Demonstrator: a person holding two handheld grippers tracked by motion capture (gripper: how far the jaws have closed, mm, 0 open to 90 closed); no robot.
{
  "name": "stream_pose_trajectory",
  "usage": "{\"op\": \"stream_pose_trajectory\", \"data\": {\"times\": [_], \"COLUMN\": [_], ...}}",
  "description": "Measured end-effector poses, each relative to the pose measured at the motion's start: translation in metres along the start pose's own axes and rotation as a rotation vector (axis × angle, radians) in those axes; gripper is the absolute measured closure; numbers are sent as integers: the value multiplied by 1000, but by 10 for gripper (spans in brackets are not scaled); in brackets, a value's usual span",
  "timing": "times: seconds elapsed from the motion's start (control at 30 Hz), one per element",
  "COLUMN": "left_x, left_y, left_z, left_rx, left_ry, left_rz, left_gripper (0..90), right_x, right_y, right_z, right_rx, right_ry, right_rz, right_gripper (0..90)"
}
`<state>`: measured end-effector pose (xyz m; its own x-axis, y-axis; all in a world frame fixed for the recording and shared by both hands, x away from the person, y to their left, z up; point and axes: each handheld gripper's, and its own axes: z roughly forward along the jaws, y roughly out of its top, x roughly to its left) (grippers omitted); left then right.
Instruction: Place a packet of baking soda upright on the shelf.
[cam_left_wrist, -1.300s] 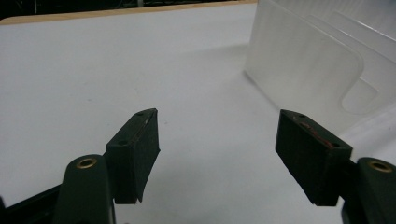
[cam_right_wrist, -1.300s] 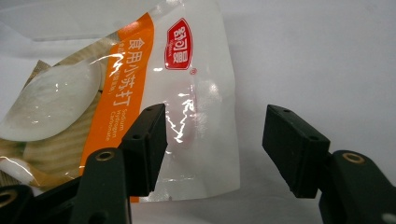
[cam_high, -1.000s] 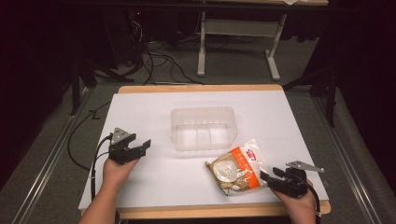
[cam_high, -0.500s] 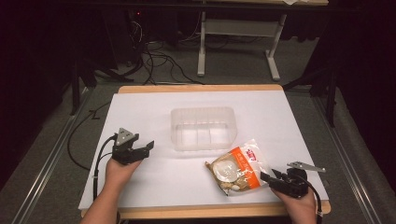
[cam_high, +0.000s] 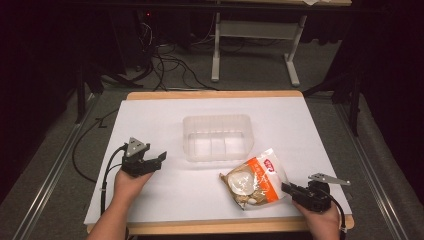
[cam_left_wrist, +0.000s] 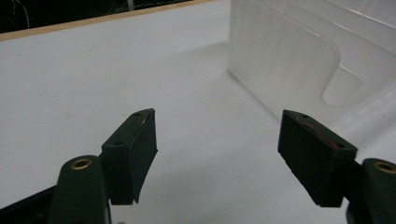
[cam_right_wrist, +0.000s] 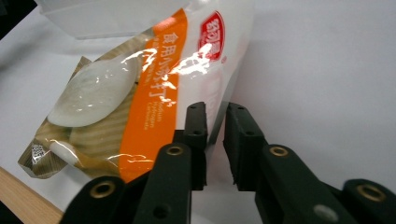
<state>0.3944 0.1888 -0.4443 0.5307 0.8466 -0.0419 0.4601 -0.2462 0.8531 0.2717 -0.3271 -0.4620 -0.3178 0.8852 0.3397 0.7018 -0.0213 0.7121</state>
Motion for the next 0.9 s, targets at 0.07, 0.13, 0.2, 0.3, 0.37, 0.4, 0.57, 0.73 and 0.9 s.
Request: {"op": "stream_pose_trajectory", "data": {"times": [0.07,0.13,0.2,0.3,0.37,0.4,0.57,0.73,0.9], "left_x": [1,2,2,1,0,0,3,3,3], "left_y": [0,-1,-1,-1,-2,-3,-5,-7,-11], "left_z": [1,1,1,0,-1,-1,-7,-17,-22], "left_rx": [7,13,8,10,16,17,5,-37,-35], "left_ry": [2,3,4,5,7,9,10,-1,5], "left_rz": [-3,-7,-9,1,5,6,0,10,26], "left_gripper": [287,286,287,287,286,287,284,284,283], "right_x": [2,4,5,7,8,8,4,2,5], "right_y": [2,3,4,8,11,12,21,25,37], "right_z": [0,-1,-3,-9,-11,-13,-23,-32,-45], "right_rx": [-5,-7,-17,-58,-90,-105,-182,-228,-300], "right_ry": [5,12,8,20,15,16,-5,-17,-63], "right_rz": [-18,-33,-44,-51,-46,-37,-19,-16,-57], "right_gripper": [858,897,900,900,900,900,900,900,900]}}
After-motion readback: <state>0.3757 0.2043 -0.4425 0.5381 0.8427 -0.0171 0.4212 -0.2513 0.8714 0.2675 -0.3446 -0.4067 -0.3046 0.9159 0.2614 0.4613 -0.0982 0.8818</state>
